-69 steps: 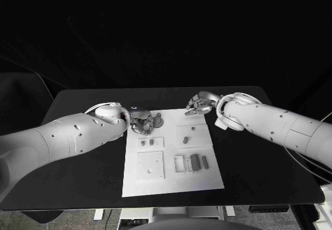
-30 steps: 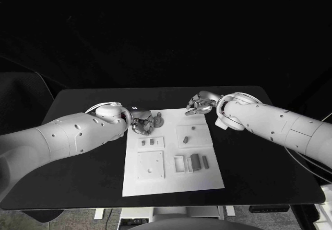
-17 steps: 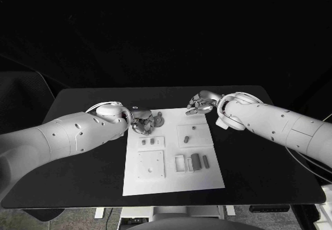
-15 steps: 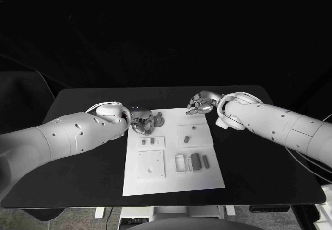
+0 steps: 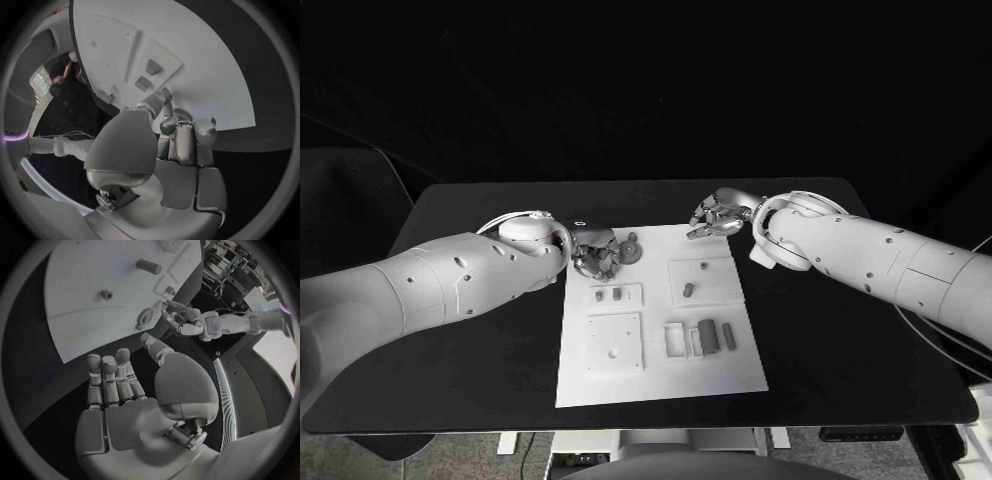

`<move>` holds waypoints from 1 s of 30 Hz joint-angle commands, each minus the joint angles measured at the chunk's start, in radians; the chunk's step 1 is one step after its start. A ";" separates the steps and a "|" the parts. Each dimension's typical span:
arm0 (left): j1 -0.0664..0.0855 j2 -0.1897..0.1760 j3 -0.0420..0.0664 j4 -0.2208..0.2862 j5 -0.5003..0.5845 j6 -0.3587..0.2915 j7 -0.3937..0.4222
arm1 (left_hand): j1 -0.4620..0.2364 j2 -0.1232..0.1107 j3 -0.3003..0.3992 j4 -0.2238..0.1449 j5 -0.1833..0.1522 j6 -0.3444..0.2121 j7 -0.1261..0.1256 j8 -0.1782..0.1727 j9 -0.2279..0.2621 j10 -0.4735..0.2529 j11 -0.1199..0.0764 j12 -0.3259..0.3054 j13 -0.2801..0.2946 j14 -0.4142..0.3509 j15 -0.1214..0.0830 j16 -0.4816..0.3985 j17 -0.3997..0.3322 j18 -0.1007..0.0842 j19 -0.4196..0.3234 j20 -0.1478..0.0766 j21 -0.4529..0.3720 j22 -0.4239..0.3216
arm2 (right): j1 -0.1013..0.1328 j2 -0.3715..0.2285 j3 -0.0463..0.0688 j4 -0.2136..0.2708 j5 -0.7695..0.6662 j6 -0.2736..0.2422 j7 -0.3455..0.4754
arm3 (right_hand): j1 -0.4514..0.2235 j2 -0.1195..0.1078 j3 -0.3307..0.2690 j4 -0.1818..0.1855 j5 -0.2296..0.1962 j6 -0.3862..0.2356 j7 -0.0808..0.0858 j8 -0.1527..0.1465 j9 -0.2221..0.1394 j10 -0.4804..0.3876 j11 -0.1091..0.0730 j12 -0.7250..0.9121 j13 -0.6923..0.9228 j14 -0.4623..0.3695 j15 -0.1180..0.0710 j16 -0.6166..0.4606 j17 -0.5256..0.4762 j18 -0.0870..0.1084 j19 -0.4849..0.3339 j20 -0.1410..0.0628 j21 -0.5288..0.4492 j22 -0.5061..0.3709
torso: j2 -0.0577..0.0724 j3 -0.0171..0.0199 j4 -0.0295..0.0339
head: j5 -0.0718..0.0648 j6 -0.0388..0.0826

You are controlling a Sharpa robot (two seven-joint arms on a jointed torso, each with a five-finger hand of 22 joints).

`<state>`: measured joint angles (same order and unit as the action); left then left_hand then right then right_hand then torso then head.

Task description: Assemble the parts on the task board

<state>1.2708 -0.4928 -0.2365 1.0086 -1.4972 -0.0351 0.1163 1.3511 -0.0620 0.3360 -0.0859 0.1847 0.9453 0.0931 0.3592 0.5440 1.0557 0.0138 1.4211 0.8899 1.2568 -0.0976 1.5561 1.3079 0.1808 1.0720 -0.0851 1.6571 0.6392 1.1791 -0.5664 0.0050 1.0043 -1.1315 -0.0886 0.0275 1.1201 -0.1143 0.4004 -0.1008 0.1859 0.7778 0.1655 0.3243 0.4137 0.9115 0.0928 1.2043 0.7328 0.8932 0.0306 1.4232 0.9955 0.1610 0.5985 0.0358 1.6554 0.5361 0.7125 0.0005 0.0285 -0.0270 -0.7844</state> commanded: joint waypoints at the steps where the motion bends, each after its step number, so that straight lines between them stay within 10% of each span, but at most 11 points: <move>1: 0.000 0.001 0.000 -0.002 0.000 0.014 0.003 | 0.001 0.008 0.007 0.000 0.001 0.040 0.030 0.005 0.001 0.002 -0.002 0.006 -0.001 -0.003 -0.003 0.006 0.016 0.065 0.006 0.000 0.136 0.001 | 0.000 0.001 0.000 0.001 -0.001 0.009 0.007 | -0.008 0.000 0.005 0.002 0.006 -0.005 0.004 0.002 -0.001 -0.003 -0.001 0.004 -0.002 0.000 -0.002 0.006 -0.001 -0.005 0.001 0.001 0.016 -0.002 | 0.000 -0.0001 0.0004 | 0.000 0.000; 30: 0.000 0.007 0.000 0.002 0.001 0.012 0.010 | 0.001 0.009 0.009 -0.001 0.001 0.042 0.030 0.005 0.001 0.002 -0.002 0.006 -0.002 -0.003 -0.003 0.006 0.015 0.065 0.006 0.000 0.136 0.002 | 0.000 0.002 0.000 0.001 -0.001 0.009 0.006 | -0.008 0.000 0.006 0.002 0.006 -0.005 0.004 0.002 -0.001 -0.003 -0.001 0.004 -0.002 0.001 -0.002 0.007 -0.002 -0.005 0.001 0.001 0.016 -0.002 | 0.000 0.0009 -0.0001 | -0.002 0.001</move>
<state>1.2707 -0.4878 -0.2368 1.0088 -1.4974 -0.0331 0.1179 1.3526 -0.0634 0.3400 -0.0867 0.1847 0.9489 0.0896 0.3610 0.5437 1.0557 0.0138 1.4211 0.8891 1.2580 -0.0964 1.5560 1.3077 0.1809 1.0704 -0.0835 1.6571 0.6398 1.1791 -0.5654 0.0050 1.0041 -1.1315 -0.0885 0.0275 1.1201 -0.1143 0.4004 -0.1008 0.1859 0.7778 0.1655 0.3243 0.4138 0.9115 0.0928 1.2043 0.7317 0.8932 0.0306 1.4232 0.9947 0.1610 0.5985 0.0358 1.6554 0.5353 0.7127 0.0010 0.0282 -0.0286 -0.7840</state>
